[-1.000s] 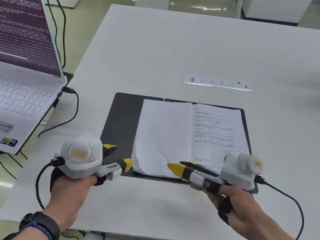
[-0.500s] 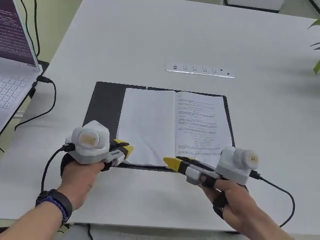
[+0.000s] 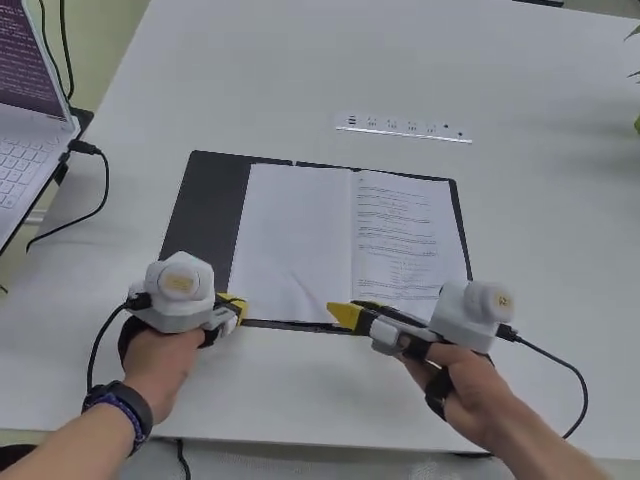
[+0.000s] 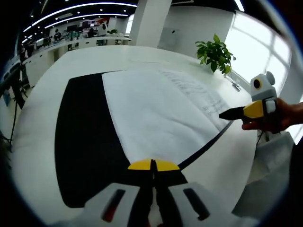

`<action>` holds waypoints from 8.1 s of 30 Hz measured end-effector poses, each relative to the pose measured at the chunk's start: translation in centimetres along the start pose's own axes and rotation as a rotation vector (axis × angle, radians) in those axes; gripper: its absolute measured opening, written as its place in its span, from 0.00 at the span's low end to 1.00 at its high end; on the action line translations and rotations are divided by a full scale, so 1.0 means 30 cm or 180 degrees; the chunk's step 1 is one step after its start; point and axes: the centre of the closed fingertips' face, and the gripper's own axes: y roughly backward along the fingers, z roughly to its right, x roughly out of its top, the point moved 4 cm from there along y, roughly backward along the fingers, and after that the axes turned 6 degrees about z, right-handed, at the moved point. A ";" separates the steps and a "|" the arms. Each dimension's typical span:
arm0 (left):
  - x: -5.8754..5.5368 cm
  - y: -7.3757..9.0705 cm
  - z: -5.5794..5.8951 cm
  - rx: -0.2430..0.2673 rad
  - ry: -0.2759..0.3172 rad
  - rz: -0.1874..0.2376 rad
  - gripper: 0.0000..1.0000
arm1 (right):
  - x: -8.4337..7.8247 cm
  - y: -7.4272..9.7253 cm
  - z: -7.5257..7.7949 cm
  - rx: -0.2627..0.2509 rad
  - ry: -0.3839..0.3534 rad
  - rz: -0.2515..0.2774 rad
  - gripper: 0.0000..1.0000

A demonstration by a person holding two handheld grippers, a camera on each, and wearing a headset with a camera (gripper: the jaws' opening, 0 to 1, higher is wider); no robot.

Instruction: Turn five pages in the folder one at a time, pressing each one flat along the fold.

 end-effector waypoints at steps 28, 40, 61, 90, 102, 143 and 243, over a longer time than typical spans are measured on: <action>-0.011 -0.032 -0.034 0.0054 0.0047 0.0063 0.00 | 0.208 -0.147 0.257 -0.0343 0.0215 0.0155 0.15; -0.013 -0.038 -0.030 0.0053 0.0076 0.0049 0.00 | 0.243 -0.250 0.278 -0.0466 0.0398 0.0162 0.01; -0.017 -0.038 -0.030 0.0017 0.0029 0.0044 0.00 | 0.342 -0.314 0.343 -0.0742 0.0201 0.0647 0.00; -0.018 -0.043 -0.037 -0.0012 0.0035 0.0031 0.00 | 0.514 -0.454 0.441 -0.1041 0.0027 0.1111 0.00; -0.014 -0.035 -0.033 -0.0026 0.0032 0.0002 0.00 | 0.467 -0.425 0.386 -0.0904 0.0279 0.0904 0.00; -0.015 -0.034 -0.032 -0.0078 0.0156 0.0074 0.00 | 0.215 -0.223 0.274 -0.0768 -0.0115 0.0991 0.00; 0.276 0.401 0.162 0.0102 -0.0570 0.0488 0.48 | 0.150 0.522 -0.028 -0.0616 0.1034 0.0585 0.54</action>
